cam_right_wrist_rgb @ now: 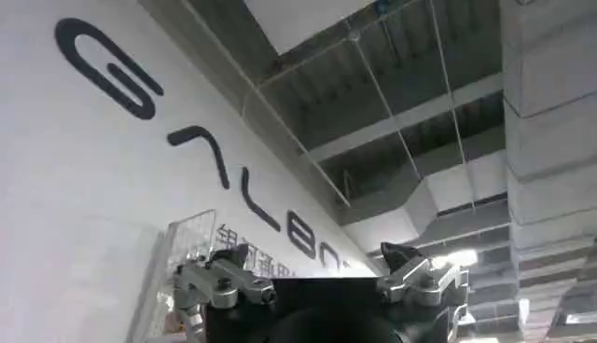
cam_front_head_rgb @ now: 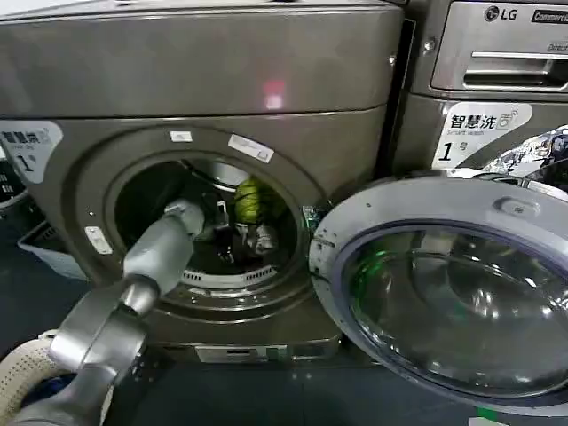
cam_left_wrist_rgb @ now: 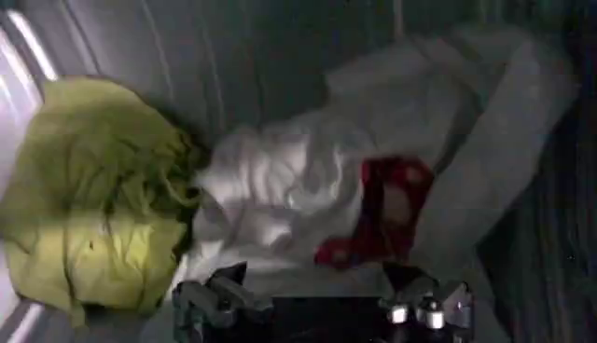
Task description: Grasp the clothes from the dryer.
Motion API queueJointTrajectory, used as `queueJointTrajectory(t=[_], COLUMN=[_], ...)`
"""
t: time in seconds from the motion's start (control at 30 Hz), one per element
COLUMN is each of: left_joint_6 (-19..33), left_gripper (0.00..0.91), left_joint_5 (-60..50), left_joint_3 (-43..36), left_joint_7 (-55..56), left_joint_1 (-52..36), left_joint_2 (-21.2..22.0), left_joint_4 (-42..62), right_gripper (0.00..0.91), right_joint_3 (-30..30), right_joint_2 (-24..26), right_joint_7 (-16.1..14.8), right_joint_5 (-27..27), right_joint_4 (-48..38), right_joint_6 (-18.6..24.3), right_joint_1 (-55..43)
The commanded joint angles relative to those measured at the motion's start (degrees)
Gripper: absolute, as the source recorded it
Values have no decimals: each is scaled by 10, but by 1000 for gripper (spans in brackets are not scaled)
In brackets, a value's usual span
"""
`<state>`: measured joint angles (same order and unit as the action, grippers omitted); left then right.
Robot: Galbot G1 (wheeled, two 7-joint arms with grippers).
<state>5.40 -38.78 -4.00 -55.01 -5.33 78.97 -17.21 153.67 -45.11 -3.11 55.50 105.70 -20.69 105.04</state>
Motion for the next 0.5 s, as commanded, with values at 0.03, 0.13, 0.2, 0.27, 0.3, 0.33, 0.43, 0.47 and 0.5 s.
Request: queueJointTrajectory(t=[0.03, 0.13, 0.2, 0.27, 0.3, 0.33, 0.43, 0.47, 0.5], left_joint_6=[-29, -27, -26, -26, -25, -25, -25, -26, -26], left_gripper=[907, 907, 907, 907, 907, 907, 137, 80, 23], left_joint_5=[-93, -92, -93, -97, -98, -98, -100, -100, -99], left_joint_3=[-13, -13, -14, -17, -22, -26, -31, -31, -30], left_joint_7=[15, 20, 21, 20, 20, 21, 19, 20, 20], left_joint_1=[-5, 1, 1, 2, 1, 1, 1, 1, 1], left_joint_2=[8, 13, 18, 22, 24, 26, 34, 35, 37], left_joint_4=[31, 31, 34, 35, 37, 38, 44, 44, 46], right_gripper=[907, 907, 907, 907, 907, 907, 907, 907, 907], right_joint_3=[0, 1, 0, -1, -3, -4, -5, -5, -5], right_joint_2=[-2, -2, -2, -3, -3, -3, -5, -6, -6], right_joint_7=[-1, -1, -1, -1, -1, -1, -1, -2, -1], right_joint_5=[0, -1, -1, -1, -1, -1, -1, -2, -2], right_joint_4=[1, 1, 2, 3, 4, 5, 6, 5, 5], right_joint_6=[0, 1, 1, 1, 1, 1, 1, 1, 2], right_joint_1=[0, 0, 0, -2, -3, -4, -5, -5, -5])
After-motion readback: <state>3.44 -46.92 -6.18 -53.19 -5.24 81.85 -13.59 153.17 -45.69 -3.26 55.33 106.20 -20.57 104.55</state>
